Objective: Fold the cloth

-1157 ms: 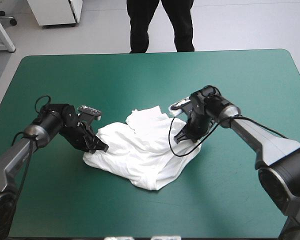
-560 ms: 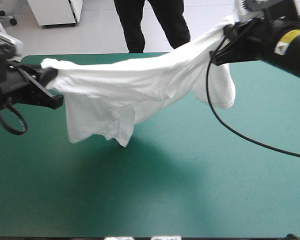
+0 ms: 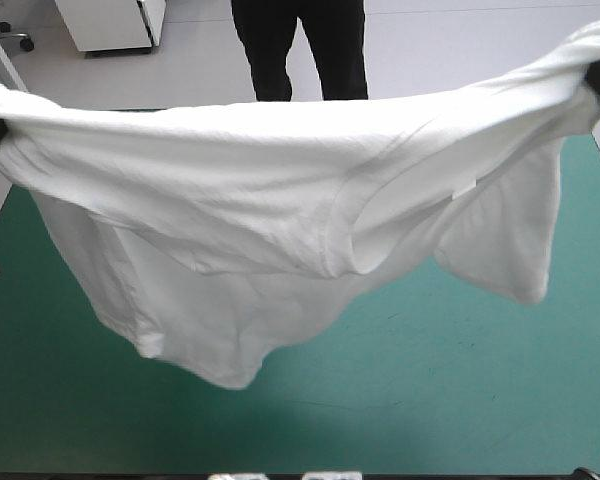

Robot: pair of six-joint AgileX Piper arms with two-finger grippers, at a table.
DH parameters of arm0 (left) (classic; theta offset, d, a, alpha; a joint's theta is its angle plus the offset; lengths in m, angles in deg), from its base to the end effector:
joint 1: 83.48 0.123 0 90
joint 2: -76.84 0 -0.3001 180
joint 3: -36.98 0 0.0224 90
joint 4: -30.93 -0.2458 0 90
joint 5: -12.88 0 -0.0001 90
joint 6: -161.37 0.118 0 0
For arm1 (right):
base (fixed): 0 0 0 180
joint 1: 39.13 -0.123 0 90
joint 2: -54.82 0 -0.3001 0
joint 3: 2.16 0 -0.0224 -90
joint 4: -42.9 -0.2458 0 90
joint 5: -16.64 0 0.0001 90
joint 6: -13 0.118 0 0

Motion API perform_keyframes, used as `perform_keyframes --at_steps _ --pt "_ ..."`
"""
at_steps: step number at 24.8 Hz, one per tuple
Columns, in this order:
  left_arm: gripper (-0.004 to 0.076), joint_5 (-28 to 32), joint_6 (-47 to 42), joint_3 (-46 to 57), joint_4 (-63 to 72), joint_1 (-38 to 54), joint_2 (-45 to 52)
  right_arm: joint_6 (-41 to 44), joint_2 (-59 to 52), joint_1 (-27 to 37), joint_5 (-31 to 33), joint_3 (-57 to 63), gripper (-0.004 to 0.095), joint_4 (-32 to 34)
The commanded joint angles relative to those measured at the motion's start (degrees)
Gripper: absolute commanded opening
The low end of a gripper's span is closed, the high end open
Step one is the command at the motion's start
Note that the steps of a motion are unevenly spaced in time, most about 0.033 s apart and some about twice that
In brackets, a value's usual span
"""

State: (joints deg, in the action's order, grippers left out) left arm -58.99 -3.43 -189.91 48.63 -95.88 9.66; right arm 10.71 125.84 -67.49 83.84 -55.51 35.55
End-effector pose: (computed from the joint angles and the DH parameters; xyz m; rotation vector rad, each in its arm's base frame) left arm 0.0520 -0.0464 0.6352 0.5253 1.5108 -0.2724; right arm 0.0571 0.0466 0.6585 -0.4533 1.4284 0.4955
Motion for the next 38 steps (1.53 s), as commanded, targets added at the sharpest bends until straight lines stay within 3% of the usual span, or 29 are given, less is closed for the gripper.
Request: perform_keyframes --at_steps 1,5,10,13,16,18,22,28,30,33,38 --pt "-0.0009 0.94 -2.34 1.37 0.65 -0.21 -0.13 -0.12 -0.29 0.37 -0.91 2.35 -0.0017 0.3" --pt "-0.0009 -2.03 -5.68 13.11 0.65 -0.21 -0.13 0.58 -0.18 0.37 0.4 12.77 -0.0017 5.46" --pt "-0.0009 -1.78 -6.21 31.37 0.76 -0.21 -2.4 3.65 1.1 0.37 -1.24 27.56 -0.0017 18.13" --pt "-0.0009 6.43 -5.12 40.36 1.29 -0.21 -9.58 7.82 7.22 0.37 -6.58 36.27 -0.0017 30.2" --pt "-0.0009 17.99 -3.23 40.66 0.8 -0.21 -20.28 8.69 17.68 0.37 -11.4 37.0 -0.0017 35.98" --pt "-0.0009 22.41 -1.63 40.66 0.88 -0.21 -26.55 10.81 23.91 0.37 -13.32 37.0 -0.0017 37.71" --pt "-0.0009 24.43 -0.19 40.56 0.93 -0.21 -34.97 11.87 30.78 0.37 -14.92 37.0 -0.0017 38.09" --pt "0.0011 24.29 1.4 39.9 0.87 -0.21 -38.91 14.78 34.86 1.09 -15.45 37.0 -0.0016 40.06" --pt "0.0053 24.64 3.5 39.02 0.87 -0.21 -39.11 15.14 35.14 2.56 -16.0 36.89 -0.0003 40.06" --pt "0.0182 24.89 5.56 36.61 0.73 -0.11 -39.36 15.14 35.14 5.15 -16.55 36.89 0.0089 38.76" --pt "0.0541 24.1 7.14 32.31 0.0 -0.11 -39.36 14.27 35.14 9.64 -15.48 34.47 0.0501 34.42"
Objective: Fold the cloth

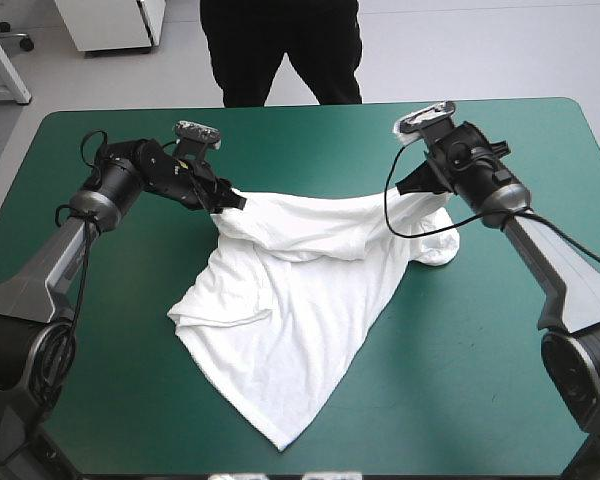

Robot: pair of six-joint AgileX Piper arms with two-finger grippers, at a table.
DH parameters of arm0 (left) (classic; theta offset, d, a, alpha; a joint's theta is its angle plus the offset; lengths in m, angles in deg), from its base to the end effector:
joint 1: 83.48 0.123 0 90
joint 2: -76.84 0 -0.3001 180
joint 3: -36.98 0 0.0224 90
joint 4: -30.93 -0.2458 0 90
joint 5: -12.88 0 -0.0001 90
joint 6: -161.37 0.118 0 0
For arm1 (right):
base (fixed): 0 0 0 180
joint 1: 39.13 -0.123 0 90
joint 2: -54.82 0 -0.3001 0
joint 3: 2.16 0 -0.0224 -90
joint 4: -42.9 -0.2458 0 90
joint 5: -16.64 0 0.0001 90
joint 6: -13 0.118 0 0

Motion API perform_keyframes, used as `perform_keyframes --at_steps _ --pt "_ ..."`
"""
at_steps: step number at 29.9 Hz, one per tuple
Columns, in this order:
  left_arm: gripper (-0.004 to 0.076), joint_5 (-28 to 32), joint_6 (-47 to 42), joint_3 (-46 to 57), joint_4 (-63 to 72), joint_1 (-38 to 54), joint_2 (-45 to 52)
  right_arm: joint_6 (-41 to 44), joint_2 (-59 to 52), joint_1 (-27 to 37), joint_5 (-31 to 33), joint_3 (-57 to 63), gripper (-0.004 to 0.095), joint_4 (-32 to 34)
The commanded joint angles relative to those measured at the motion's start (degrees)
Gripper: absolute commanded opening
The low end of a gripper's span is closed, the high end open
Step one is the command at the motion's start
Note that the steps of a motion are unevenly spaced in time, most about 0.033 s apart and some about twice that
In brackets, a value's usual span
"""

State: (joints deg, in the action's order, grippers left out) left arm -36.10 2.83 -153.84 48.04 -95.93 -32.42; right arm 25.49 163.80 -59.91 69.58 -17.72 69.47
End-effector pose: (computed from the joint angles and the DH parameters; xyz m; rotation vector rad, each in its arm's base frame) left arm 0.3942 -0.1139 0.2968 0.5805 2.4741 -0.3017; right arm 0.3985 0.1061 0.3261 -0.3832 2.4134 -0.3292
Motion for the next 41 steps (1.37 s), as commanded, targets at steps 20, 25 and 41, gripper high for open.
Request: perform_keyframes --at_steps 20,25,41 --pt "0.0591 -23.17 -5.31 -9.23 -6.63 -0.17 19.36 -8.95 -19.85 3.81 10.02 -9.69 0.0702 -14.2" --pt "0.0589 -23.29 -8.29 -0.13 -14.26 -4.31 26.45 -10.27 -26.79 1.25 9.92 -1.79 0.0702 -14.4" --pt "0.0588 -24.73 -12.72 25.57 -9.25 -17.33 31.21 -11.51 -38.2 -1.1 7.42 16.87 0.0702 -14.0"
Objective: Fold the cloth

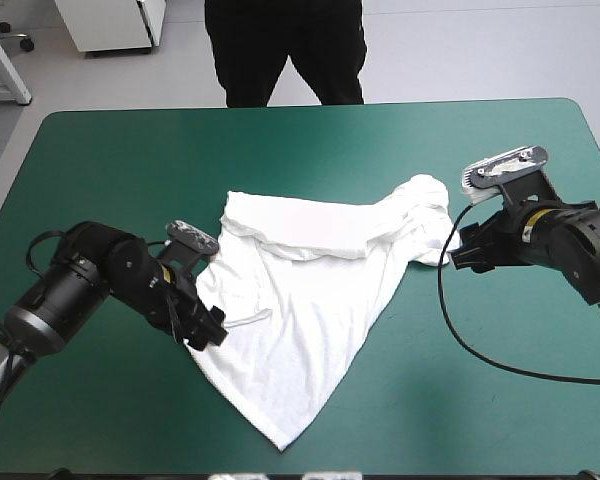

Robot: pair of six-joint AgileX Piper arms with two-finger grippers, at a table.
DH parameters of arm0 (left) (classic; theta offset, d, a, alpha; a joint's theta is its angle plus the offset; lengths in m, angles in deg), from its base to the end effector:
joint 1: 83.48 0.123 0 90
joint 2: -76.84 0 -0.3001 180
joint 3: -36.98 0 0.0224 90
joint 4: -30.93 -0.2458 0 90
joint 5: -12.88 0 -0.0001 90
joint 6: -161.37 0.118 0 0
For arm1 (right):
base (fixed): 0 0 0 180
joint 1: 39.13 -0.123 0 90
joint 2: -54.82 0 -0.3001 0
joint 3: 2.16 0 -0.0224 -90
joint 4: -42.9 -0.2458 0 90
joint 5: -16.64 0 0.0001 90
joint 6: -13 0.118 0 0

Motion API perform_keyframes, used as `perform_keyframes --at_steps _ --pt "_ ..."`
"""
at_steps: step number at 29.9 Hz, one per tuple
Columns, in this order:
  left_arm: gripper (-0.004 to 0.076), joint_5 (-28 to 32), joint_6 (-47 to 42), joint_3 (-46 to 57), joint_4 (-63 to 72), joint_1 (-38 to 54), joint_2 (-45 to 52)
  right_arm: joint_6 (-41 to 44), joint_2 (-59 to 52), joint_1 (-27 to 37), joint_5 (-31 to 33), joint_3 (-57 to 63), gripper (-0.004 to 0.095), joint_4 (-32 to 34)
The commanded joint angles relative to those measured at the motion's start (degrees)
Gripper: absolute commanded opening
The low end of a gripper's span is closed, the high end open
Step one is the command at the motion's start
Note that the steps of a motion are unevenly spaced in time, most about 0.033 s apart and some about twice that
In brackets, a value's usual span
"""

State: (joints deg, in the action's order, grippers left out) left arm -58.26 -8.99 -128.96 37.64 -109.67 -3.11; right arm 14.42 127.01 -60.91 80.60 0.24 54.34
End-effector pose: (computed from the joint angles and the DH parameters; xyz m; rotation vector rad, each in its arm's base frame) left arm 0.1958 -0.1108 0.3103 0.8578 2.7638 -0.2202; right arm 0.2090 0.0609 0.4091 -0.4464 2.3516 -0.0679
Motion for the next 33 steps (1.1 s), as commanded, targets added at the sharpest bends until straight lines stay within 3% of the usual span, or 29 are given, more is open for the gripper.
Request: perform_keyframes --at_steps 1,10,20,28,33 --pt "0.0588 -1.95 -1.14 1.15 0.26 -4.62 1.89 -0.44 -1.41 -0.1 -3.6 -1.08 0.0702 1.14" --pt "0.0588 5.52 -3.65 1.5 -13.78 -3.64 0.61 -0.44 -1.41 -0.1 -3.6 -1.08 0.0702 0.78" --pt "0.0587 11.41 2.59 2.43 -8.85 6.54 -8.33 -0.44 -1.41 -0.1 -3.6 -1.08 0.0702 0.34" --pt "0.0584 12.19 8.85 2.88 -0.33 11.01 -16.84 -2.03 -0.11 -0.1 -4.54 -0.16 0.0702 0.34" --pt "0.0471 12.62 10.24 2.88 2.59 11.01 -18.65 -4.12 4.95 -0.1 -7.72 3.23 0.0702 0.3"
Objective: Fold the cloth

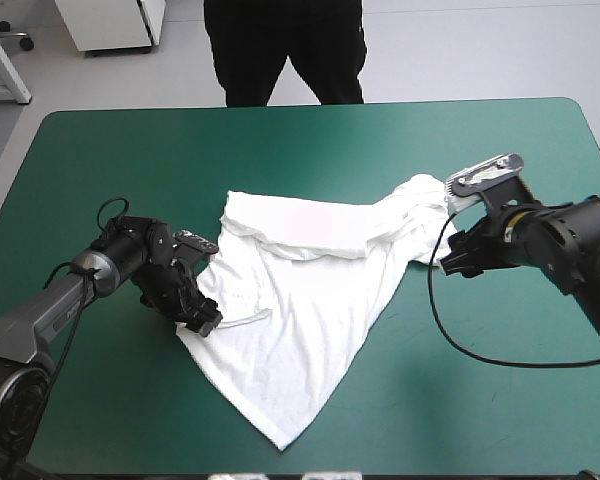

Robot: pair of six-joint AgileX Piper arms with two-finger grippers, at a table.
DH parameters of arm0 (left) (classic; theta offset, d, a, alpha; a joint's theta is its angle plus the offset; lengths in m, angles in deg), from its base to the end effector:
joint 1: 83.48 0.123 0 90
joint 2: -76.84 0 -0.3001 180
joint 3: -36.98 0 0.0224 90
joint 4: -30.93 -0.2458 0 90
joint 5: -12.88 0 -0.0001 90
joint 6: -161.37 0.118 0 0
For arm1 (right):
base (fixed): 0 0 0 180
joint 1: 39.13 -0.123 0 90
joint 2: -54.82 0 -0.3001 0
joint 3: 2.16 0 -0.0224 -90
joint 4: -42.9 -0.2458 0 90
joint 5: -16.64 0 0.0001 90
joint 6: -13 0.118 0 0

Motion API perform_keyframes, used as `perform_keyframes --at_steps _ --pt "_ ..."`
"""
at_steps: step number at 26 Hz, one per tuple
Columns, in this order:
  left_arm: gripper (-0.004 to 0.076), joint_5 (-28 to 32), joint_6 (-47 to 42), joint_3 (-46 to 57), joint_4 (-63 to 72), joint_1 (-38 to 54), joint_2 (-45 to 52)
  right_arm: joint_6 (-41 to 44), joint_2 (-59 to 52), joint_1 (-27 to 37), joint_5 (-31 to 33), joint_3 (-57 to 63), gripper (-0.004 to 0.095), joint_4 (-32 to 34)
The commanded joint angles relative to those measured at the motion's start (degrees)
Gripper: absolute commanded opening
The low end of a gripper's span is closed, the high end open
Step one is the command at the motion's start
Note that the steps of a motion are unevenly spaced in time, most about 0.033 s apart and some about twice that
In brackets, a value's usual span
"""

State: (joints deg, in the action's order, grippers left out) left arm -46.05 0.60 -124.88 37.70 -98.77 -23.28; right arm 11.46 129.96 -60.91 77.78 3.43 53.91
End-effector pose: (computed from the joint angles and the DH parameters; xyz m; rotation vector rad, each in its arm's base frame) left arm 0.2726 -0.0869 0.2045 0.8288 2.9718 -0.1559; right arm 0.2251 0.0687 0.3838 -0.5374 2.3934 -0.0937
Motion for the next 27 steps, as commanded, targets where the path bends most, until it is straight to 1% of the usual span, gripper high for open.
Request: perform_keyframes --at_steps 1,4,5,6,7,8,10,11,13,15,20,23,24,25,27 --pt "0.0425 0.4 0.36 -1.21 2.72 0.11 1.38 -1.16 3.24 -0.1 -6.06 0.23 0.0702 0.72" --pt "0.0281 0.51 0.27 -1.21 2.87 0.11 1.38 -0.6 8.39 0.03 -11.45 0.36 0.0702 0.99" --pt "0.0213 0.51 0.27 -1.21 3.0 0.11 1.38 0.33 10.27 0.03 -13.22 0.36 0.0702 1.36" --pt "0.0168 0.51 0.27 -1.21 3.0 0.11 1.38 1.06 12.2 0.03 -14.59 0.36 0.0702 1.62" --pt "0.0126 0.51 0.27 -1.21 3.13 0.11 1.38 1.97 13.71 0.03 -15.21 0.25 0.0702 2.54" --pt "0.0067 0.38 0.27 -1.21 3.96 0.11 1.38 2.98 16.01 0.03 -15.81 0.25 0.0702 3.79" --pt "-0.0011 0.27 0.27 -1.21 4.22 0.11 1.38 4.96 18.85 0.03 -16.22 0.25 0.0702 7.02" --pt "-0.0007 0.14 0.27 -1.21 4.22 0.11 1.38 7.53 20.66 0.03 -16.49 0.25 0.0702 9.7" --pt "-0.0007 -0.13 0.27 -1.21 4.22 0.11 1.38 9.86 22.62 0.46 -16.72 0.25 0.0702 11.81" --pt "-0.0007 -0.29 0.27 -1.21 4.22 0.11 1.38 9.88 24.35 1.72 -16.85 0.25 0.0702 10.67" --pt "-0.0009 -0.57 0.27 -1.21 4.22 0.11 1.38 9.34 26.85 6.92 -19.28 0.05 0.0702 5.06" --pt "-0.0009 -0.57 0.27 -1.21 4.22 0.11 1.38 5.68 29.12 10.84 -20.37 -0.19 0.0702 1.36" --pt "-0.0009 -0.57 0.27 -1.21 4.22 0.11 1.38 4.59 29.72 11.46 -20.62 -0.19 0.0702 -0.45" --pt "-0.0009 -0.57 0.27 -1.21 4.22 0.11 1.38 2.41 31.07 12.02 -20.76 -0.19 0.0702 -4.08" --pt "-0.0009 -0.83 0.27 -1.21 4.22 0.11 1.38 1.53 32.87 12.02 -20.76 -0.19 0.0702 -5.48"
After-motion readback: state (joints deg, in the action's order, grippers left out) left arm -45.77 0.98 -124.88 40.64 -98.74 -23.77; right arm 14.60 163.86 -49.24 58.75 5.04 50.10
